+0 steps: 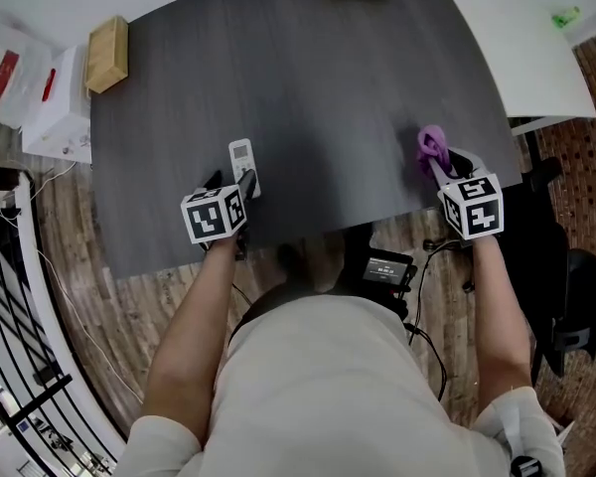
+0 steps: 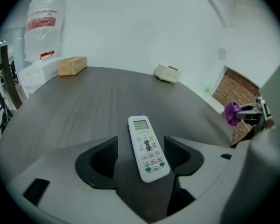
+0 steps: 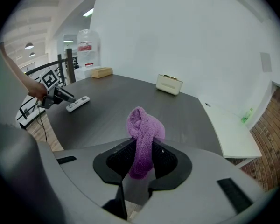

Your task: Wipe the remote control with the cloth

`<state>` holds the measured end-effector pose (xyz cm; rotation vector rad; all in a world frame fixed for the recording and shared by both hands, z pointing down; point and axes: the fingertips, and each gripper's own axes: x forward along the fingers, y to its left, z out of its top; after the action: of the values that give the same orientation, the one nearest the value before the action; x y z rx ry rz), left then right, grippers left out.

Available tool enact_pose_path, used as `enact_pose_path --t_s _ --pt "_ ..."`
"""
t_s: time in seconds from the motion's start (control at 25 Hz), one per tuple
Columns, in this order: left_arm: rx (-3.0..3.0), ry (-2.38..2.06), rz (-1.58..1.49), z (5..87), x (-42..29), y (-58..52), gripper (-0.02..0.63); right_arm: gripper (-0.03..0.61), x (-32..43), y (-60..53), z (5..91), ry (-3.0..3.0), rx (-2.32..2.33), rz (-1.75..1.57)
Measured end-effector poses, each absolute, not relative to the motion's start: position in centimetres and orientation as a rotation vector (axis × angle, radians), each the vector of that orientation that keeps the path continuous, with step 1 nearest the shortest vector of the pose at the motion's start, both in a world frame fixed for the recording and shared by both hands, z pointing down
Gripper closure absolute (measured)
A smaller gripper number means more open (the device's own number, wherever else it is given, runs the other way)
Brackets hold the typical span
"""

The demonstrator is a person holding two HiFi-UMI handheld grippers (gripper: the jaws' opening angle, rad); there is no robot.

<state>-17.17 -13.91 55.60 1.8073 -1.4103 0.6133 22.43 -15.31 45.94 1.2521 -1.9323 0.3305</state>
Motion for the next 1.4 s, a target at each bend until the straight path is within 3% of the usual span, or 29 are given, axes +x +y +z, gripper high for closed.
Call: enact_pose_path --t_s 0.4,0.72,1.04,1.2,1.4 --pt "1.964 -1.365 0.177 45.9 -21.4 -7.7 0.328 0.476 19.6 -8.1 42.3 -1.962 1.293 0.3" --pt "2.03 -1.132 -0.122 41.1 -16.1 2.6 0.335 0.476 19.7 -2.2 41.0 -2.069 1.297 0.364" --pt "2.046 -0.928 -0.438 36.4 -7.3 12.5 0.536 0.476 20.7 6.6 40.2 -2.215 1.218 0.416" --pt "2.003 -0.842 -0.616 34.1 -4.9 17.3 0.574 0.476 22.1 10.6 39.2 -2.326 1.275 0.601" --pt "2.031 -0.844 -0.658 32.1 -3.8 21.6 0.575 0.476 23.1 14.1 37.9 -2.402 1.295 0.753"
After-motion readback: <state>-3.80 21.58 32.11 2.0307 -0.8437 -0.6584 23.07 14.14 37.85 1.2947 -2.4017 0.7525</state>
